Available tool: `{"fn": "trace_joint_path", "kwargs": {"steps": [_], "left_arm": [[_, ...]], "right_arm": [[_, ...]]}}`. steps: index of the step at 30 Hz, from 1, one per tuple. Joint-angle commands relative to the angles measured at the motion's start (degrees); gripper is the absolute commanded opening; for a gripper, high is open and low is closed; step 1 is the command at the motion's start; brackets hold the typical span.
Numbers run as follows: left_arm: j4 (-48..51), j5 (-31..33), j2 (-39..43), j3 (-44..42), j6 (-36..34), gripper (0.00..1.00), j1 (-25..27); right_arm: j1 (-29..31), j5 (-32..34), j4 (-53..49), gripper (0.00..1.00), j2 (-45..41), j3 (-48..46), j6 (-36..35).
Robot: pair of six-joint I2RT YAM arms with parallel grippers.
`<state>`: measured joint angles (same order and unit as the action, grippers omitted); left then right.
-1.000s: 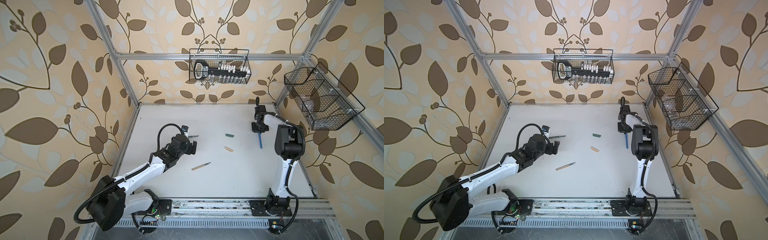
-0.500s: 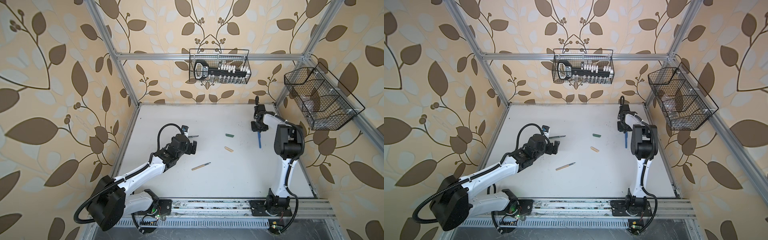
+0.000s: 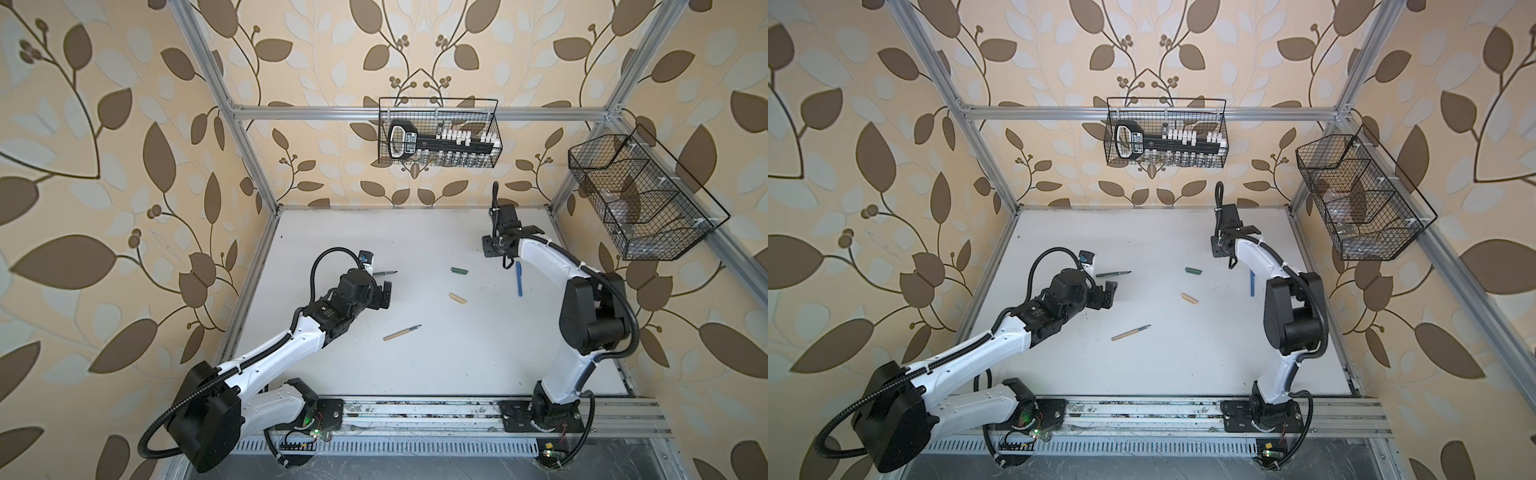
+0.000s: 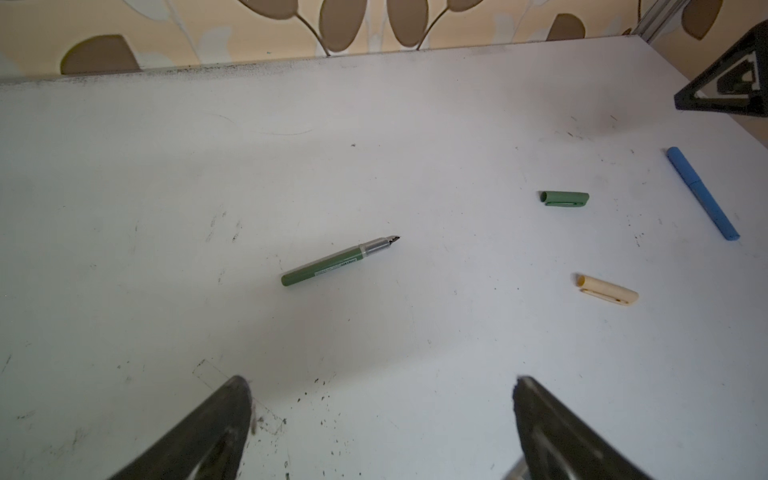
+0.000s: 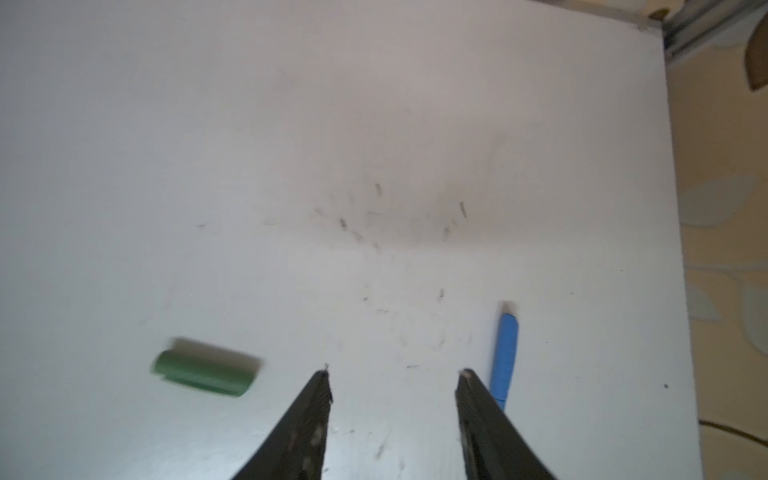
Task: Insert the pens into the pen caps
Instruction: 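Open the right gripper and draw it back from the blue pen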
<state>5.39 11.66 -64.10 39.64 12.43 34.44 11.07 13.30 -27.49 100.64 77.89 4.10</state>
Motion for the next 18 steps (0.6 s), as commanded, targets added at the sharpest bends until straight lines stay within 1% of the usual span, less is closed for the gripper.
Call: {"fn": "trace_joint_path", "kwargs": {"steps": [1, 2, 4, 7, 10, 14, 17, 18], "left_arm": [[7.4, -6.9, 0.6, 5.9, 0.8, 0.99, -0.2], [10.6, -8.6, 0.3, 7.5, 1.6, 0.99, -0.2], [13.6, -9.8, 0.8, 8.4, 4.3, 0.99, -0.2], [14.8, -10.4, 4.0, 6.9, 7.1, 0.99, -0.1], [15.6, -8.1, 8.0, 4.7, 8.9, 0.99, -0.1], [16.7, -6.3, 10.5, 2.7, 9.3, 0.99, -0.1], [15.5, -3.5, 11.5, 0.4, 10.2, 0.99, -0.1], [14.8, -3.1, 11.8, -0.3, 10.3, 0.99, -0.1]], "right_arm": [[3.3, -11.1, 5.8, 0.53, -7.8, -9.0, 3.2], [4.7, -13.8, 8.0, 0.53, -10.7, -12.0, 4.2], [7.9, -15.9, 11.0, 0.55, -16.3, -17.7, 6.2], [14.1, -14.5, 12.0, 0.58, -21.8, -23.8, 8.7], [18.3, -13.3, 10.7, 0.59, -23.4, -27.7, 11.0], [20.3, -14.0, 14.5, 0.60, -24.5, -34.4, 13.6], [19.8, -15.0, 15.7, 0.60, -22.8, -35.6, 13.4], [19.3, -16.6, 16.4, 0.60, -21.9, -35.6, 13.1]]}}
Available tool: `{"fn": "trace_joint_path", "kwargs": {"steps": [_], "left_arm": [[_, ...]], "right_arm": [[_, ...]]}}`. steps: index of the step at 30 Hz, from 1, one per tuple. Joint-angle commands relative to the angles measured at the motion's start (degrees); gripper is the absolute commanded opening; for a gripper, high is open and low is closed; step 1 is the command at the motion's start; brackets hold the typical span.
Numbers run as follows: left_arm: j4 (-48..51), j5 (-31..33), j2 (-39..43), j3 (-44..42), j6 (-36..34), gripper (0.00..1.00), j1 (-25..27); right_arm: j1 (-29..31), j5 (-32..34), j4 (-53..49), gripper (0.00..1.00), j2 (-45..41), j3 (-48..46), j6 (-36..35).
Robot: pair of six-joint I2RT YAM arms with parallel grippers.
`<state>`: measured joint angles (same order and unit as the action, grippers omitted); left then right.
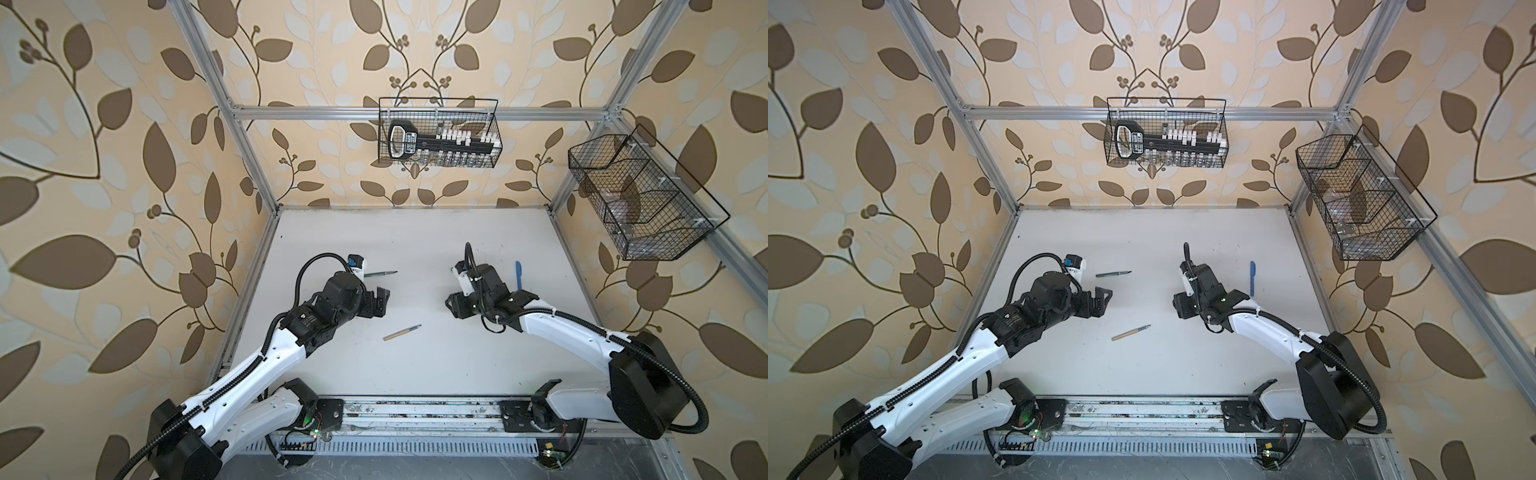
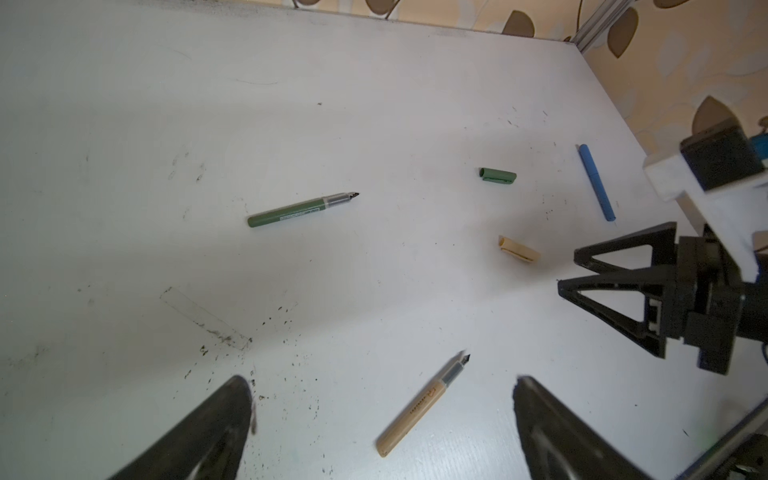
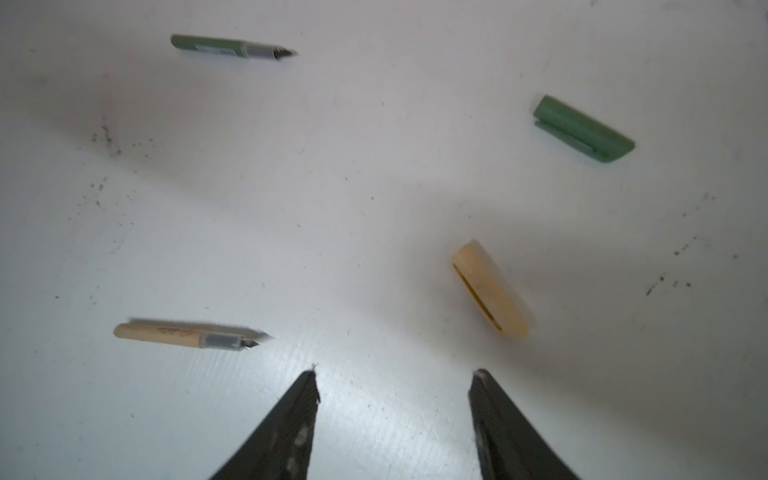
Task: Insert the pens into the pen caps
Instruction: 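Open the right gripper and draw it back from the blue pen, then move the right gripper over the cream cap lying on the table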
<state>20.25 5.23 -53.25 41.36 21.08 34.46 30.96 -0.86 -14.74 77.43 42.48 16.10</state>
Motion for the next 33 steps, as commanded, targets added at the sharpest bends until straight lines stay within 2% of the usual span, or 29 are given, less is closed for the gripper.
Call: {"fn": "trace_joint_path", "kwargs": {"steps": [1, 4, 8, 14, 28, 33], "left_arm": [[-0.9, 3.5, 1.2, -2.9, 1.6, 0.99, -0.1], [-2.4, 3.2, 1.9, -4.4, 1.8, 0.99, -0.1], [-3.4, 4.1, 3.9, -5.9, 2.2, 0.99, -0.1], [-3.6, 6.4, 7.3, -8.0, 2.4, 0.99, -0.1], [-5.1, 6.6, 7.1, -8.5, 0.5, 0.99, -0.1], [-6.2, 8.5, 6.5, -8.7, 0.5, 0.99, -0.1]], "right_arm": [[-1.6, -4.5, 4.3, 0.61, 2.5, -0.1, 0.5], [-4.1, -8.1, 4.9, 0.60, 5.1, 1.1, -0.6], [-5.5, -5.7, 3.2, 0.61, 7.5, 3.8, -2.6], [-6.3, -7.9, 2.9, 0.61, 13.0, 7.5, -3.6], [-7.7, -8.7, 1.9, 0.61, 20.0, 12.3, -4.8], [-7.3, -8.6, 1.5, 0.61, 22.2, 13.8, -5.2]]}}
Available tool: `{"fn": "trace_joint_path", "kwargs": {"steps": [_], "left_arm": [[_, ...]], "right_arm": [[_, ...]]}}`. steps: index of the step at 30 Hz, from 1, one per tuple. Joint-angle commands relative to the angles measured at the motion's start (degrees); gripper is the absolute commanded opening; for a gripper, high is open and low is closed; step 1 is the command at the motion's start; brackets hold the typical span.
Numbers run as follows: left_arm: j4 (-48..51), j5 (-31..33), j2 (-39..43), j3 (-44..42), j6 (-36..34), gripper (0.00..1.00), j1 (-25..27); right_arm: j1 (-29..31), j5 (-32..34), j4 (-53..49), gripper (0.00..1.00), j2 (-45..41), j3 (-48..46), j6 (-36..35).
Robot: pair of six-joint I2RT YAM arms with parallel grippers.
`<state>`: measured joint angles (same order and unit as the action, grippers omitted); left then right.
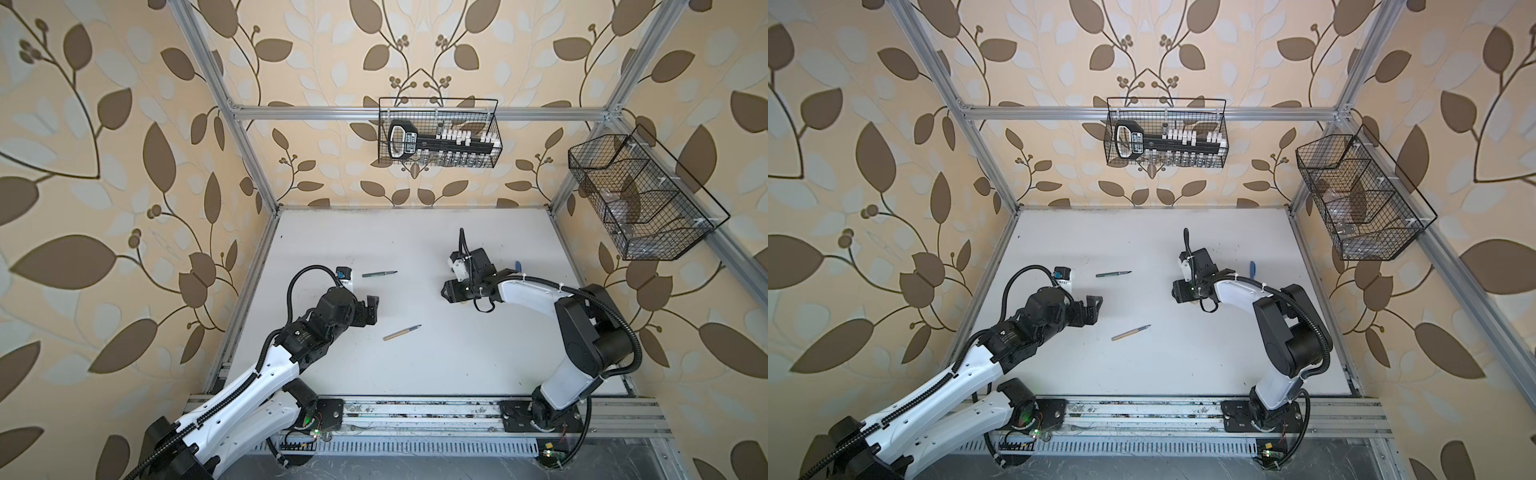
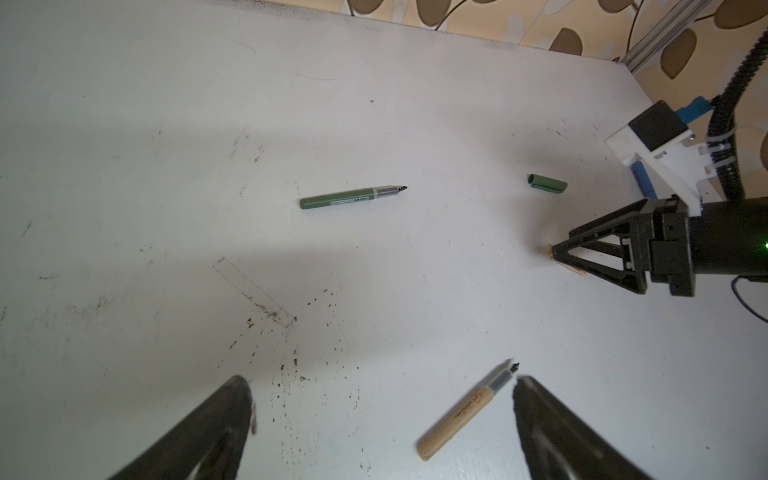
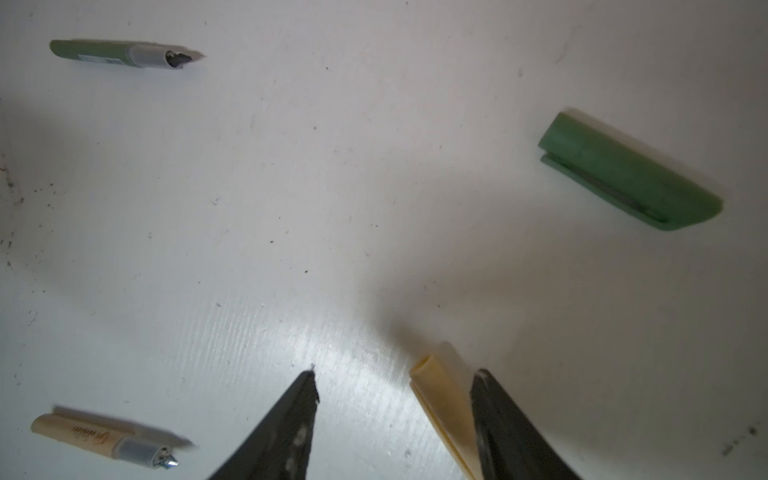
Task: Insert the pens into the pen caps
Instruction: 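Move the right gripper over the cream cap lying on the table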
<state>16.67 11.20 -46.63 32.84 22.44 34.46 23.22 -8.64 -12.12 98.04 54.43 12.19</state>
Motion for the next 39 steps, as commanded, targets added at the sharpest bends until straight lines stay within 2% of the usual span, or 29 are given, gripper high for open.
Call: {"fn": "trace_joint_path", "kwargs": {"steps": [1, 8, 15, 21, 24, 29, 31, 35, 39], "left_arm": [[-2.7, 3.1, -0.1, -0.1, -0.9, 0.99, -0.1], [-2.6, 3.7, 0.4, 0.5, -1.8, 0.99, -0.1], [-1.5, 6.2, 1.9, -0.1, -1.8, 0.99, -0.1], [-0.1, 6.7, 2.4, 0.1, -2.3, 0.99, -0.1], [0.2, 6.8, 2.3, 0.5, -2.4, 0.99, -0.1], [-0.2, 6.4, 2.3, 0.5, -2.2, 0.99, -0.1], [-0.2, 6.3, 2.3, 0.5, -2.2, 0.99, -0.1], [-0.2, 6.2, 2.4, 0.3, -2.3, 0.99, -0.1], [-0.3, 5.9, 2.5, 0.0, -2.2, 0.99, -0.1]], "right_arm": [[0.7, -0.8, -1.3, 0.61, 2.2, 2.2, -1.4], [2.6, -1.8, -2.5, 0.61, 3.7, 2.9, -0.8], [4.7, -3.6, -3.6, 0.61, 1.5, -1.0, 0.4], [4.0, -3.7, -5.7, 0.59, -3.9, -6.0, 2.3], [2.4, -2.7, -8.3, 0.49, -7.9, -7.9, 3.1], [1.8, -0.2, -10.5, 0.50, -16.4, -9.3, 4.4], [2.0, 2.7, -11.9, 0.50, -18.5, -8.7, 5.8], [6.5, 21.3, -19.7, 0.48, -17.3, -2.8, 8.4], [7.8, 23.6, -20.3, 0.44, -13.2, 0.3, 10.3]]}}
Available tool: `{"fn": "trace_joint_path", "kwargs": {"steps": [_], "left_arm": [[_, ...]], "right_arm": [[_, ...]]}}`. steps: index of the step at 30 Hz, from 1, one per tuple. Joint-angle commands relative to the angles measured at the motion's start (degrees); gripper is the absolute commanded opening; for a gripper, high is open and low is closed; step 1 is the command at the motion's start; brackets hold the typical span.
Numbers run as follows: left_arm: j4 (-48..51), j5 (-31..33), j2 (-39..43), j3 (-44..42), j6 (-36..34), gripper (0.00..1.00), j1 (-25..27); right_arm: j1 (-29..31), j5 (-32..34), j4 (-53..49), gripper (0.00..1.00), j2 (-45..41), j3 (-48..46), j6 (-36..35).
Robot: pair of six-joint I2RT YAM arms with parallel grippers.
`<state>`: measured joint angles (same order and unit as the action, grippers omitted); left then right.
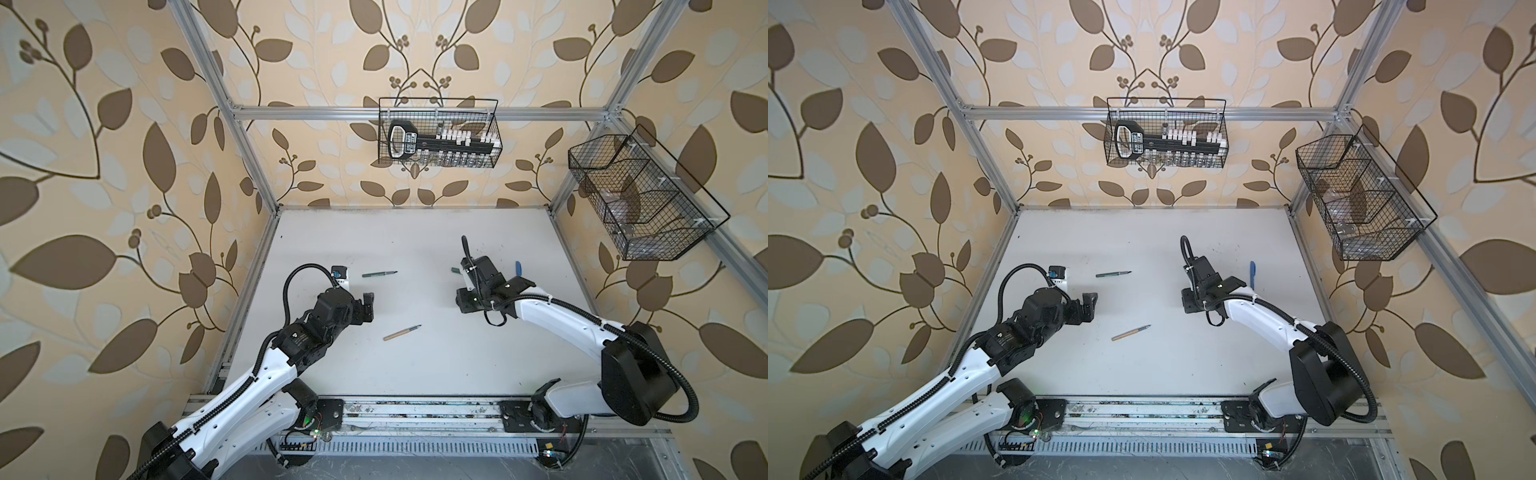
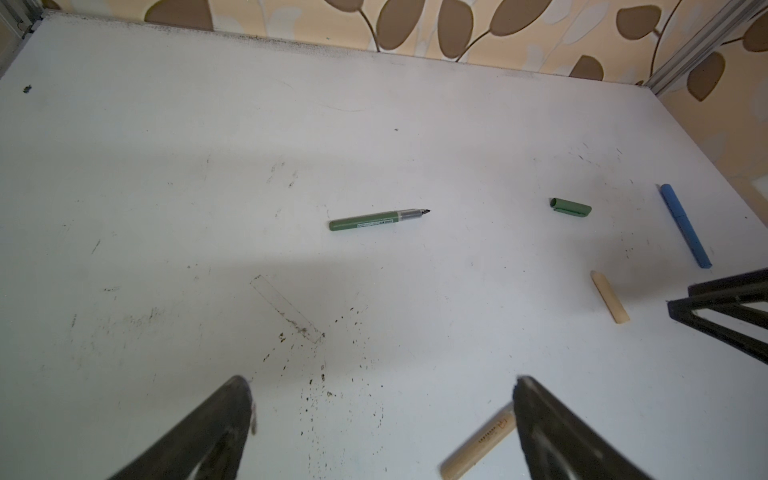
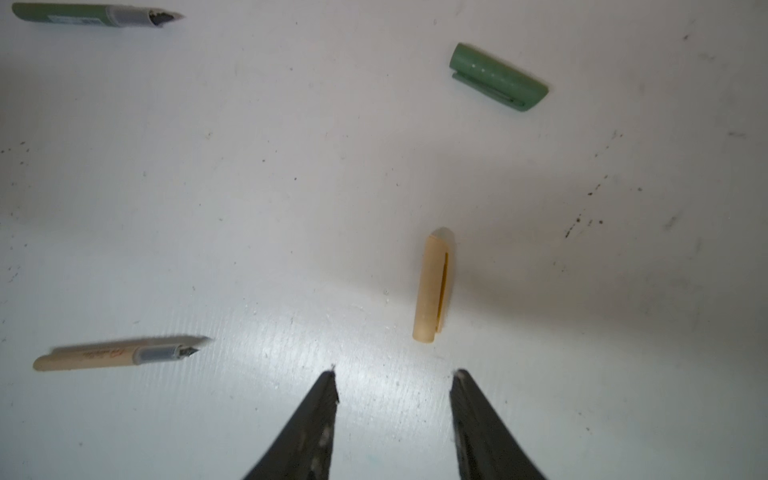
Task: Insert the pens into the pen caps
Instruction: 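Move the right gripper over the cream cap lying on the table, then lower the right gripper and close it on the cream cap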
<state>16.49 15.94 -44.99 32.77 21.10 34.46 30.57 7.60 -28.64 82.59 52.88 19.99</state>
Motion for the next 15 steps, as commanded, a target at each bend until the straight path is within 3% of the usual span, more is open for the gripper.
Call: {"fn": "trace_joint_path", "kwargs": {"steps": [1, 15], "left_arm": [[-0.1, 0.9, 0.9, 0.0, -0.9, 0.99, -0.1], [0.0, 0.4, 1.4, -1.0, -1.1, 0.99, -0.1]], "right_arm": [[0.5, 7.4, -3.4, 0.44, 3.4, 2.2, 2.7], [2.5, 10.0, -5.4, 0.34, 16.6, 9.9, 0.5]]}}
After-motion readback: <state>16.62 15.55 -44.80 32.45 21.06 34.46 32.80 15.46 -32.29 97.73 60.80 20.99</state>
